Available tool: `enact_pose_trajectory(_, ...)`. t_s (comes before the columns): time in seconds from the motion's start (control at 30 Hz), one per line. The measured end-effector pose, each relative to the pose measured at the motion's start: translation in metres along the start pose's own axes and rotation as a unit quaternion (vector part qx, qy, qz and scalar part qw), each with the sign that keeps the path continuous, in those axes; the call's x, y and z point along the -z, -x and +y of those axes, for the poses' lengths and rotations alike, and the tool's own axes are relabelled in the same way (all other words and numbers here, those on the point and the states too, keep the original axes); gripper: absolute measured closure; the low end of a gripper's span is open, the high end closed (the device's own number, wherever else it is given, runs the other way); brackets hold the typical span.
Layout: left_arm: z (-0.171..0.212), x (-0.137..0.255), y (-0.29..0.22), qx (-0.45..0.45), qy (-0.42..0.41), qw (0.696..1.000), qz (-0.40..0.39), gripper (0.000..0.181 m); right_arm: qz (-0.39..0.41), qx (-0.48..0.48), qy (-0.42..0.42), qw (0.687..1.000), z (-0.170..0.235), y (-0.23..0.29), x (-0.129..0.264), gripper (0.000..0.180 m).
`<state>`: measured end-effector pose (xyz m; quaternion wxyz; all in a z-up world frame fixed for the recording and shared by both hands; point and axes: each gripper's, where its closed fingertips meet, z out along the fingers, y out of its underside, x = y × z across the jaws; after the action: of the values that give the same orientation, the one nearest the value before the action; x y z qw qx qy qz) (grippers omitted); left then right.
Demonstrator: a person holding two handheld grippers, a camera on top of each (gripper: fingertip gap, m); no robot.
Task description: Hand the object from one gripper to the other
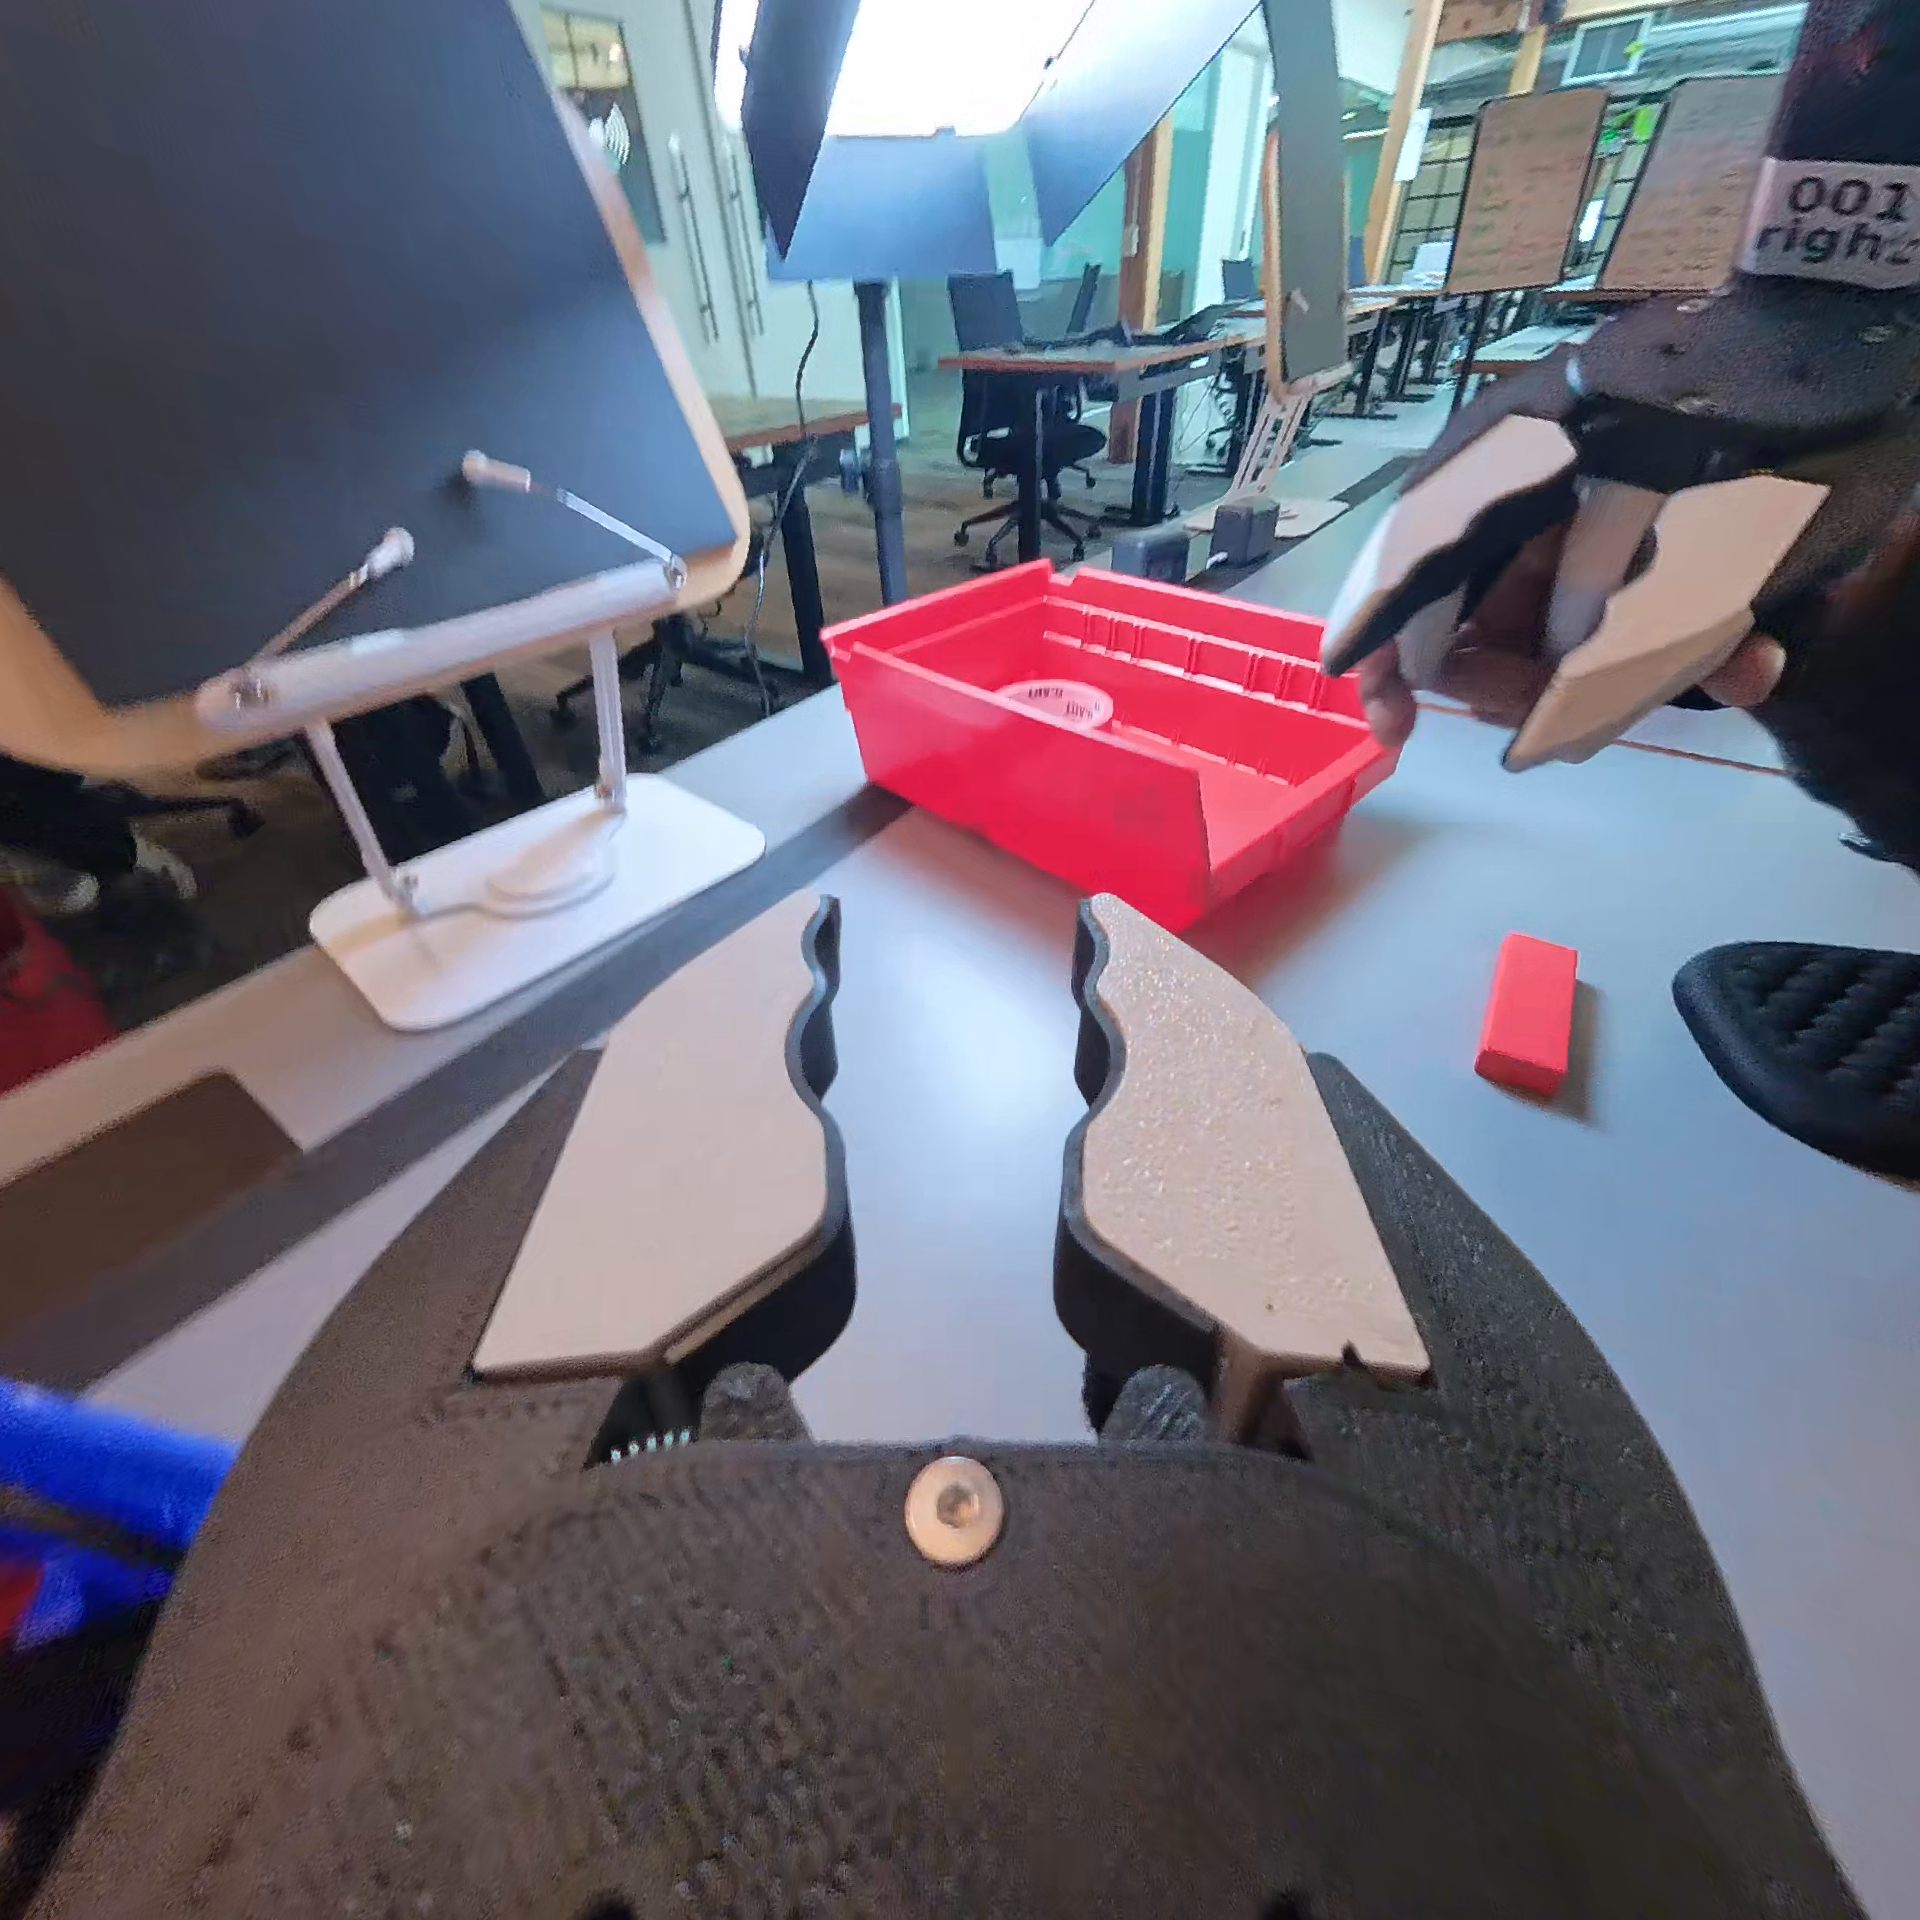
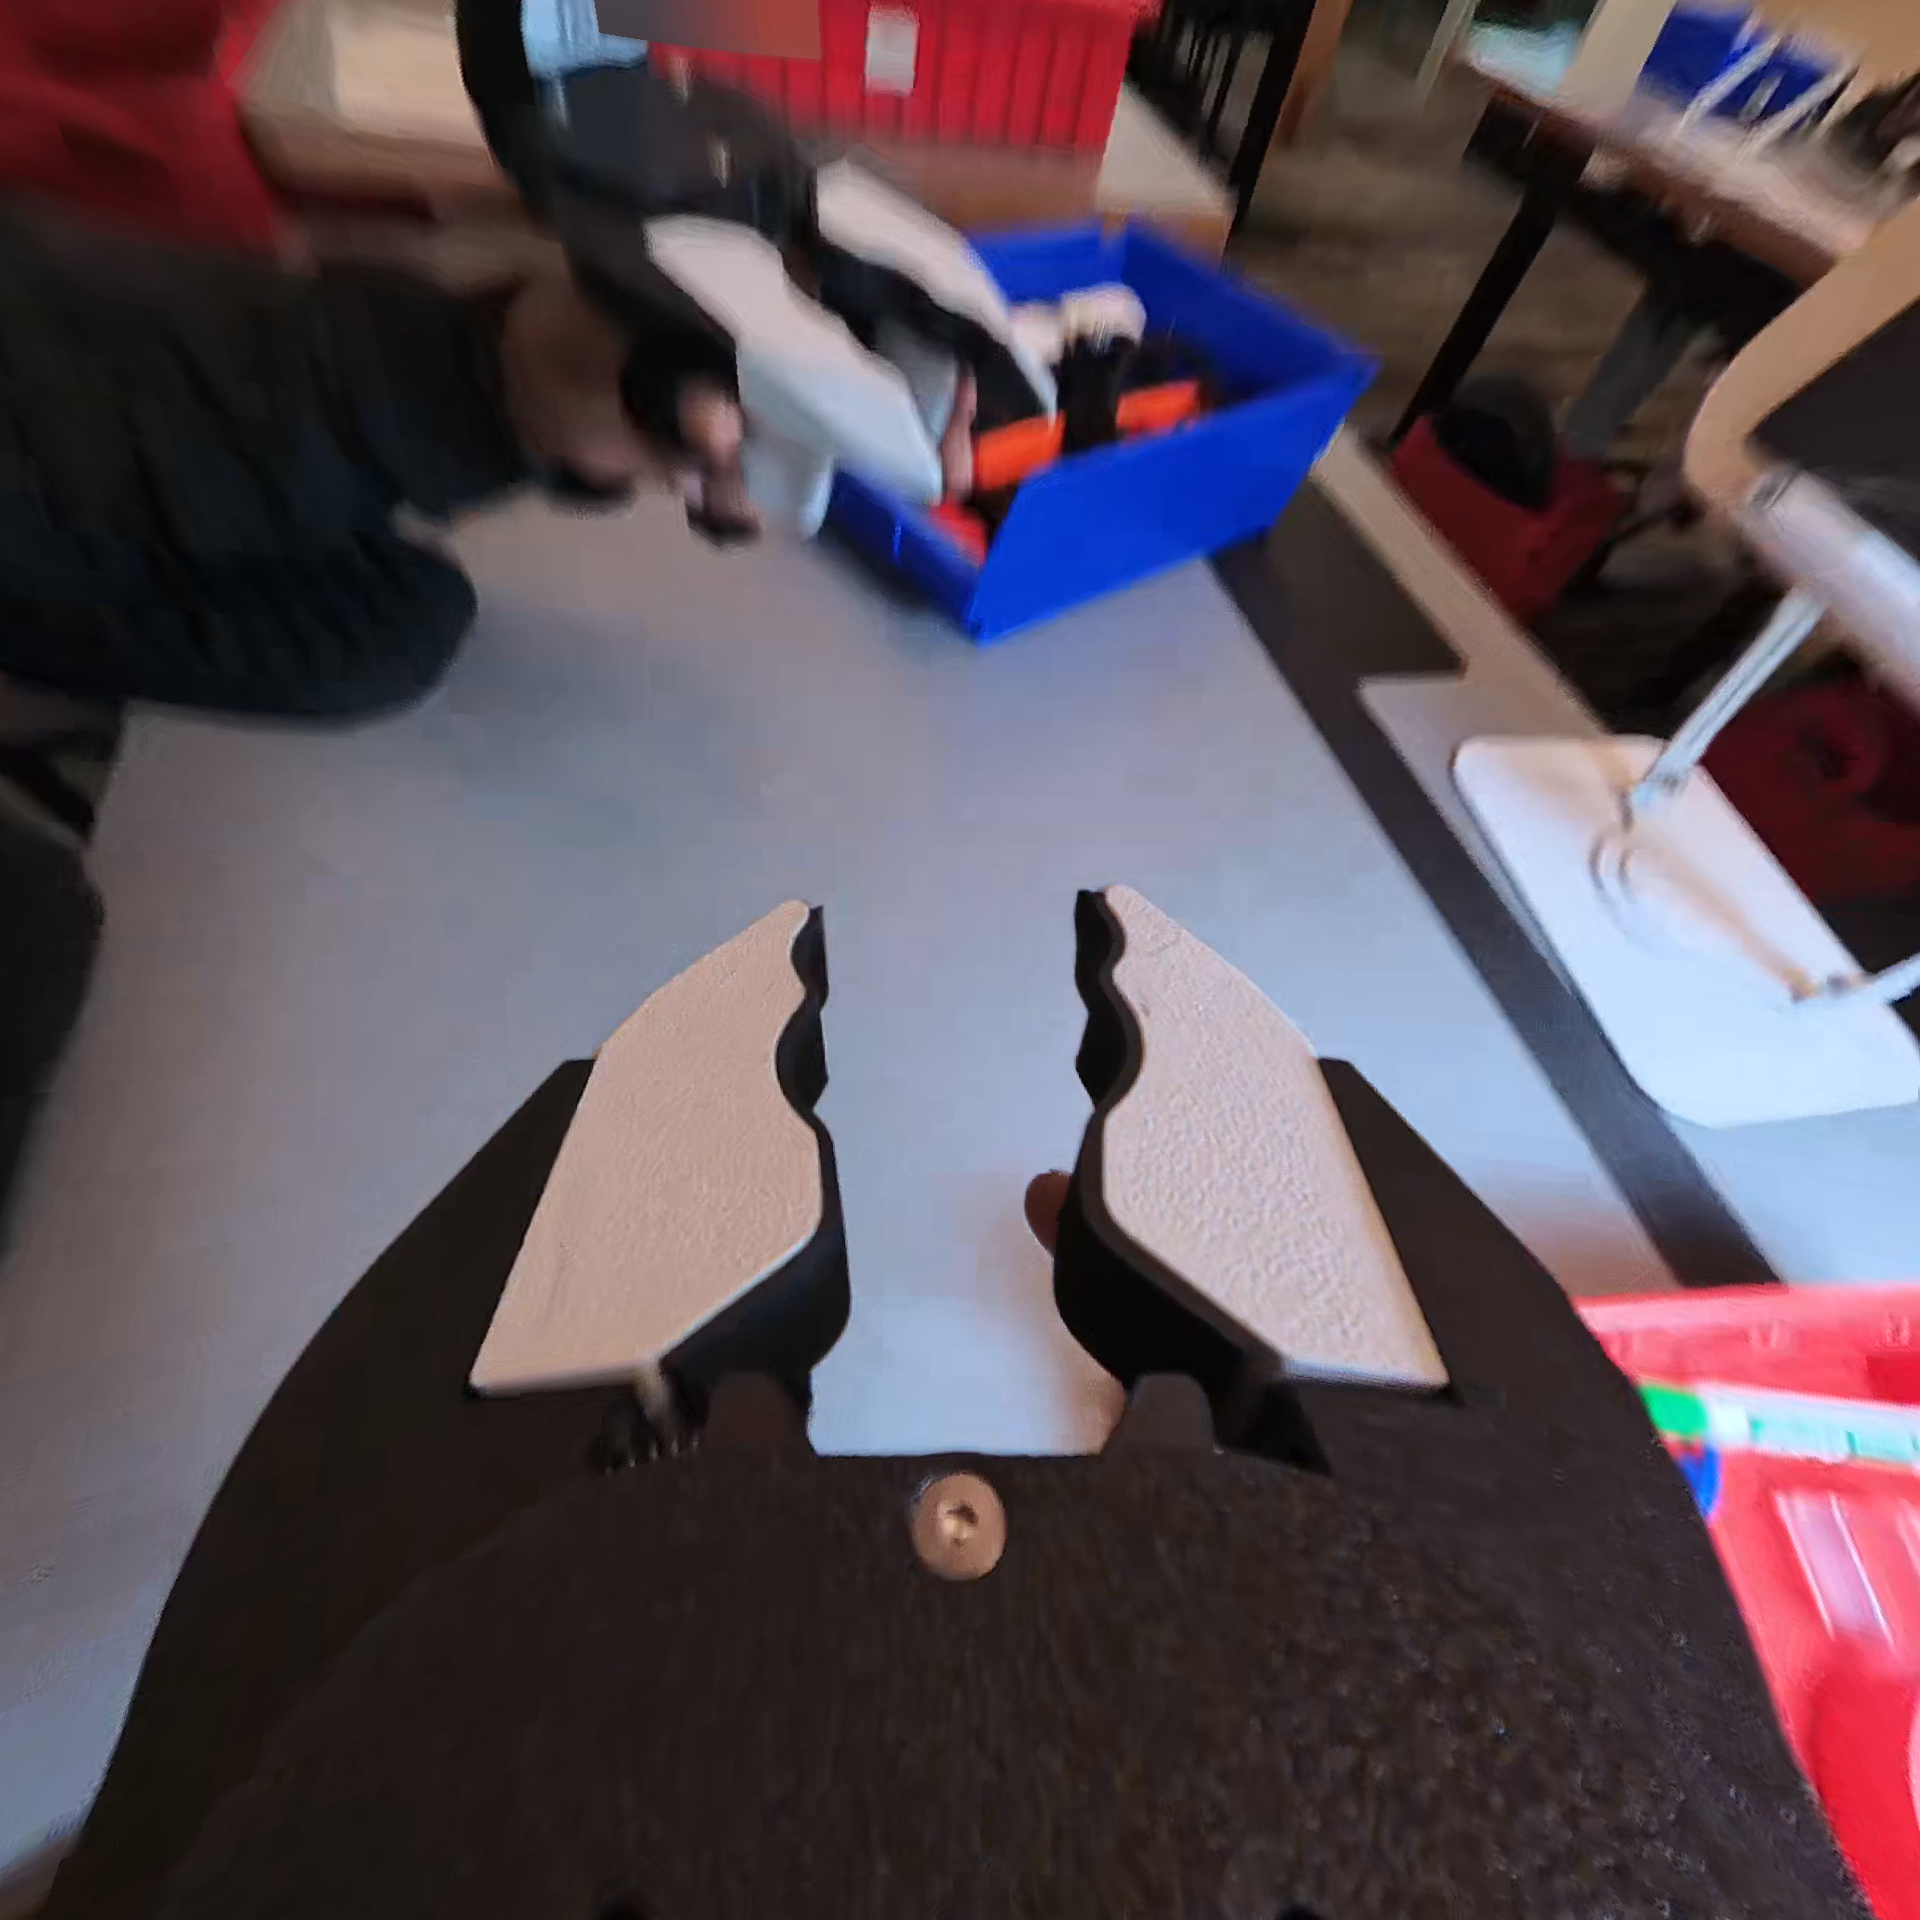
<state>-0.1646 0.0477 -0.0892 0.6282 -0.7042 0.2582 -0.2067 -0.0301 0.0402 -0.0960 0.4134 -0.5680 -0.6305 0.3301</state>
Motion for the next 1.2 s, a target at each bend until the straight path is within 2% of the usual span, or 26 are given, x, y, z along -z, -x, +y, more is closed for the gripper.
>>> enact_pose_trajectory(0.13,0.036,0.035,-0.009,0.008,0.025,1.0,-0.011,0.136,-0.016,0.018,0.149,0.988,0.092,0.027,0.026,0.13)
enact_pose_trajectory(0.27,0.062,0.065,-0.025,0.003,0.051,0.999,-0.007,0.136,-0.034,-0.022,0.247,0.968,0.165,0.048,0.058,0.127)
enact_pose_trajectory(0.4,0.087,0.078,-0.036,-0.015,0.071,0.997,-0.007,0.136,-0.019,-0.026,0.317,0.948,0.208,0.052,0.075,0.129)
enact_pose_trajectory(0.47,0.099,0.076,-0.039,-0.018,0.077,0.997,-0.006,0.137,-0.022,-0.029,0.33,0.943,0.217,0.052,0.074,0.147)
enact_pose_trajectory(0.57,0.108,0.069,-0.045,-0.009,0.088,0.996,0.013,0.136,-0.022,-0.019,0.295,0.955,0.2,0.051,0.058,0.148)
enact_pose_trajectory(0.7,0.109,0.059,-0.059,-0.008,0.094,0.994,0.048,0.136,0.0,0.035,0.215,0.976,0.147,0.048,0.024,0.148)
enact_pose_trajectory(0.8,0.109,0.044,-0.073,0.002,0.105,0.991,0.082,0.134,0.014,0.073,0.172,0.982,0.113,0.044,-0.009,0.148)
enact_pose_trajectory(0.87,0.108,0.03,-0.08,-0.023,0.117,0.989,0.092,0.132,0.019,0.091,0.148,0.985,0.091,0.041,-0.031,0.148)
enact_pose_trajectory(0.93,0.106,0.013,-0.085,-0.066,0.139,0.983,0.098,0.128,0.05,0.117,0.137,0.982,0.074,0.029,-0.05,0.148)
enact_pose_trajectory(1.0,0.107,-0.008,-0.076,-0.159,0.175,0.969,0.074,0.125,0.071,0.141,0.133,0.978,0.062,0.021,-0.068,0.148)
enact_pose_trajectory(1.1,0.125,-0.036,-0.035,-0.331,0.242,0.912,-0.001,0.116,0.093,0.154,0.138,0.974,0.062,0.014,-0.091,0.148)
enact_pose_trajectory(1.17,0.141,-0.049,-0.027,-0.353,0.257,0.899,0.004,0.117,0.113,0.154,0.145,0.971,0.075,0.008,-0.105,0.148)
enact_pose_trajectory(1.2,0.145,-0.053,-0.027,-0.356,0.245,0.902,0.003,0.124,0.123,0.157,0.144,0.969,0.082,0.007,-0.11,0.148)
